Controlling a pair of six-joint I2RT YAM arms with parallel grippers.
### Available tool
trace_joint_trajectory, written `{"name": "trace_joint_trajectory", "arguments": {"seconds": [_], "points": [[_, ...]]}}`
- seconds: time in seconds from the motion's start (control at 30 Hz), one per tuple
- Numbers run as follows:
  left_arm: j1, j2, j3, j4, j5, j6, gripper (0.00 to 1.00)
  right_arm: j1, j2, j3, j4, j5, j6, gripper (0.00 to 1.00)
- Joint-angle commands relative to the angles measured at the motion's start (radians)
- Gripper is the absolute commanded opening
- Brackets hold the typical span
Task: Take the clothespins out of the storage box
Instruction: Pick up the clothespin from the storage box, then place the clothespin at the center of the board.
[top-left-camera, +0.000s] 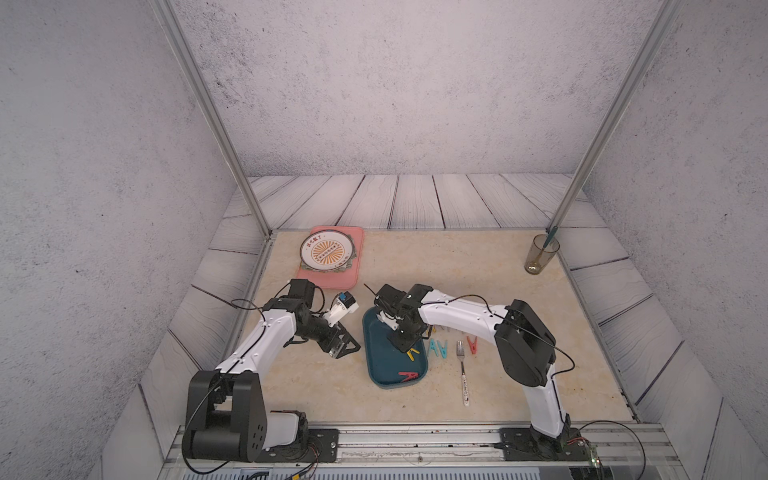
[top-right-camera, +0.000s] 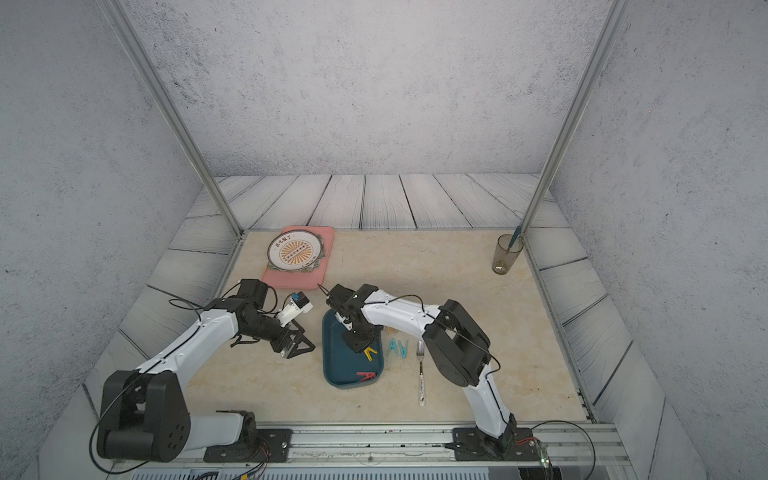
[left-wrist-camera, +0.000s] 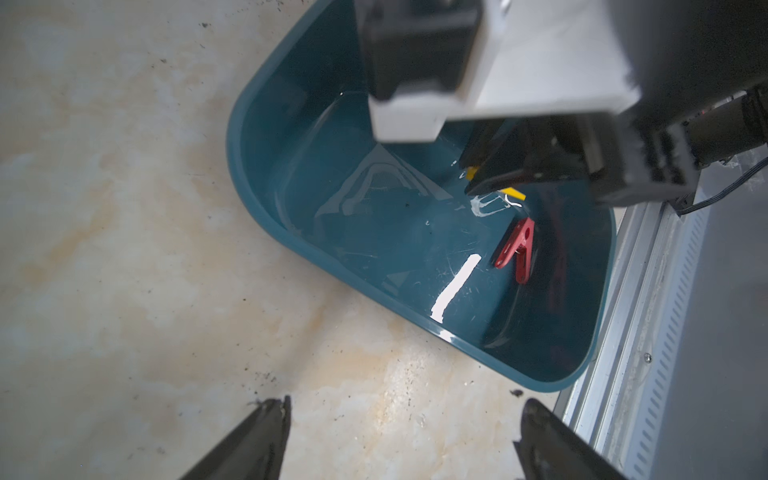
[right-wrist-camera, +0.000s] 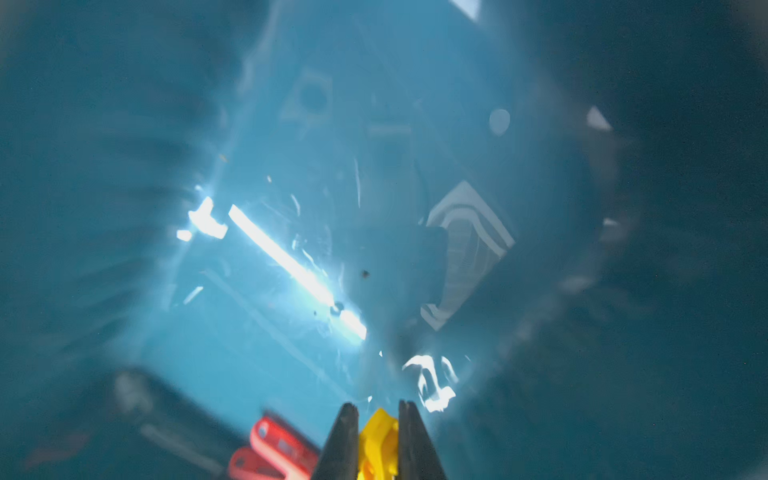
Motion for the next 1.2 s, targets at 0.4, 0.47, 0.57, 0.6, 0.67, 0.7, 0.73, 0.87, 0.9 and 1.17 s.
{"name": "trace_joint_trajectory", "arguments": {"seconds": [0.4, 0.47, 0.57, 0.6, 0.67, 0.7, 0.73, 0.87, 0.9, 1.17], "points": [[0.006, -0.024, -0.005, -0.016, 0.017, 0.009, 0.91, -0.298, -0.342, -0.294, 0.115, 0.073, 0.254, 0.1], [0.006, -0.024, -0.005, -0.016, 0.017, 0.011, 0.91, -0.342, -0.366, -0.341, 0.119, 0.082, 0.273, 0.1], [0.006, -0.023, -0.007, -0.014, 0.018, 0.011, 0.91, -0.402, -0.394, -0.41, 0.12, 0.092, 0.292, 0.1], [0.005, -0.021, -0.006, -0.013, 0.017, 0.011, 0.91, -0.424, -0.399, -0.43, 0.12, 0.093, 0.297, 0.1], [0.005, -0.021, -0.006, -0.012, 0.017, 0.011, 0.91, -0.462, -0.406, -0.474, 0.122, 0.099, 0.309, 0.11], [0.006, -0.021, -0.008, -0.013, 0.018, 0.011, 0.91, -0.479, -0.408, -0.497, 0.124, 0.099, 0.315, 0.11], [0.006, -0.021, -0.008, -0.011, 0.018, 0.01, 0.91, -0.496, -0.41, -0.519, 0.13, 0.098, 0.32, 0.11], [0.005, -0.018, -0.007, -0.009, 0.018, 0.009, 0.91, -0.526, -0.398, -0.583, 0.164, 0.083, 0.322, 0.11], [0.005, -0.017, -0.006, -0.008, 0.018, 0.006, 0.91, -0.527, -0.389, -0.594, 0.173, 0.08, 0.322, 0.11], [0.005, -0.031, -0.015, 0.015, 0.016, -0.005, 0.91, -0.532, -0.359, -0.616, 0.192, 0.117, 0.327, 0.16]]}}
